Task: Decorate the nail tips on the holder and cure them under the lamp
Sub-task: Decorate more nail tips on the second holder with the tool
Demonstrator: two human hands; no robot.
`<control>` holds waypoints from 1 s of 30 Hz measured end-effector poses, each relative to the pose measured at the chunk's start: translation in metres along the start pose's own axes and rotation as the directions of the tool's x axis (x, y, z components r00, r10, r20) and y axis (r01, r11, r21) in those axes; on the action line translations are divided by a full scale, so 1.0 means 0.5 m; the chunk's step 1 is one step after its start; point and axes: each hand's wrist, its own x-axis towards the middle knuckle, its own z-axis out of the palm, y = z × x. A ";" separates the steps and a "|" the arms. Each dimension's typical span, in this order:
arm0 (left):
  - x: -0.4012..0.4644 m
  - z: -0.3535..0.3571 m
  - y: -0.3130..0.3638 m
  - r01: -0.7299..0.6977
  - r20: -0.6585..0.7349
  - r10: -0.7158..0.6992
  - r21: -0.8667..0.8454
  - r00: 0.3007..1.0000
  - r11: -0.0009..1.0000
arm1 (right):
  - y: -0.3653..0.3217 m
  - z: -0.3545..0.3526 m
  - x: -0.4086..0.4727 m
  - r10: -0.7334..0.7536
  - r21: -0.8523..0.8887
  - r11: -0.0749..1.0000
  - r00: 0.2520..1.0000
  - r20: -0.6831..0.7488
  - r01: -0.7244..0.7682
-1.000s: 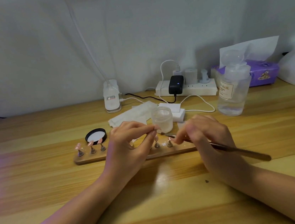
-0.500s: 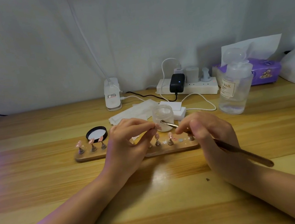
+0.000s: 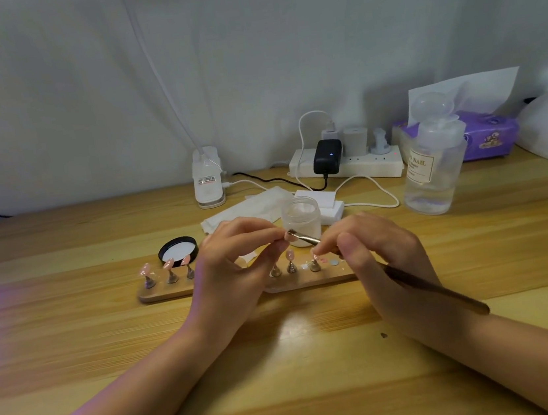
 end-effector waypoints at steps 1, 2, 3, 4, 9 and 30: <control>0.000 0.000 0.000 -0.002 0.002 0.002 -0.005 1.000 1.000 | 0.001 -0.001 0.000 0.022 0.011 1.000 1.000 0.002 -0.022; 0.000 -0.001 0.000 -0.005 0.003 0.005 -0.008 1.000 1.000 | 0.001 -0.002 0.000 0.057 0.036 0.998 0.998 -0.001 -0.057; 0.001 -0.001 0.000 -0.006 0.005 0.006 -0.010 1.000 1.000 | 0.002 -0.004 0.000 0.096 0.073 0.993 0.995 -0.010 -0.095; 0.001 0.000 0.000 -0.004 0.004 0.004 -0.013 1.000 1.000 | 0.003 -0.006 0.000 0.126 0.112 0.986 0.992 -0.023 -0.123; 0.002 0.003 -0.001 -0.006 -0.006 0.006 -0.061 1.000 0.998 | -0.005 -0.004 0.001 -0.009 0.100 0.995 1.000 -0.012 0.010; 0.001 0.002 0.000 0.003 -0.010 -0.003 -0.004 1.000 1.000 | 0.004 -0.007 0.001 0.181 0.180 0.968 0.983 -0.018 -0.175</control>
